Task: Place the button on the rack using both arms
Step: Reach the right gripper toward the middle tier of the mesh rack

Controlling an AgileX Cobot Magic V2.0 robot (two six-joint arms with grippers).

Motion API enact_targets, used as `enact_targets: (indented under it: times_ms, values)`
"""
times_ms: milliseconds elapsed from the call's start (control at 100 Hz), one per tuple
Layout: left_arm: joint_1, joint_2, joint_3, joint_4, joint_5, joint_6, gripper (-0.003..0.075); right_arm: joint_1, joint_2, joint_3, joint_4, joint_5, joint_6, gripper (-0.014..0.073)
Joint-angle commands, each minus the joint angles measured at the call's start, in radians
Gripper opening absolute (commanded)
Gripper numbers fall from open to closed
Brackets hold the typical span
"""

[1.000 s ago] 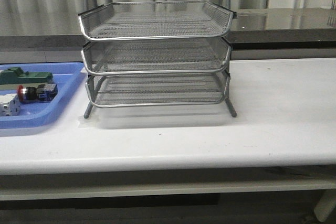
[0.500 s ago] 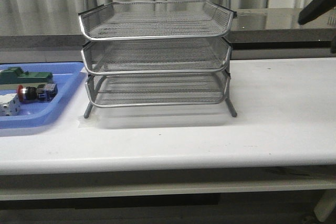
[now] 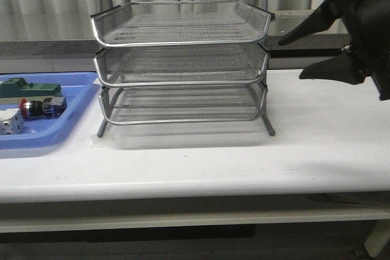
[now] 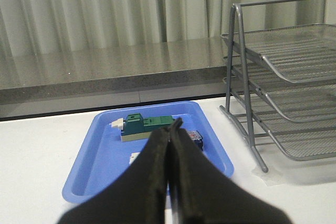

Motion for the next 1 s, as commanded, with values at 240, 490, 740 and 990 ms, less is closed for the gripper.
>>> enact_targets:
  times_ms: [240, 490, 740, 990]
  values:
    - [0.000, -0.031, 0.056, -0.007, -0.089, -0.010, -0.0021, 0.050, 0.179, -0.167, 0.164, 0.144, -0.057, 0.0421]
    - [0.000, -0.031, 0.056, -0.007, -0.089, -0.010, -0.0021, 0.082, 0.257, -0.254, 0.165, 0.142, -0.057, 0.0421]
    - [0.000, -0.031, 0.056, -0.007, -0.089, -0.010, -0.0021, 0.084, 0.293, -0.297, 0.165, 0.133, -0.057, 0.0421]
    - [0.000, -0.031, 0.056, -0.007, -0.089, -0.010, -0.0021, 0.084, 0.328, -0.324, 0.165, 0.150, -0.056, 0.0354]
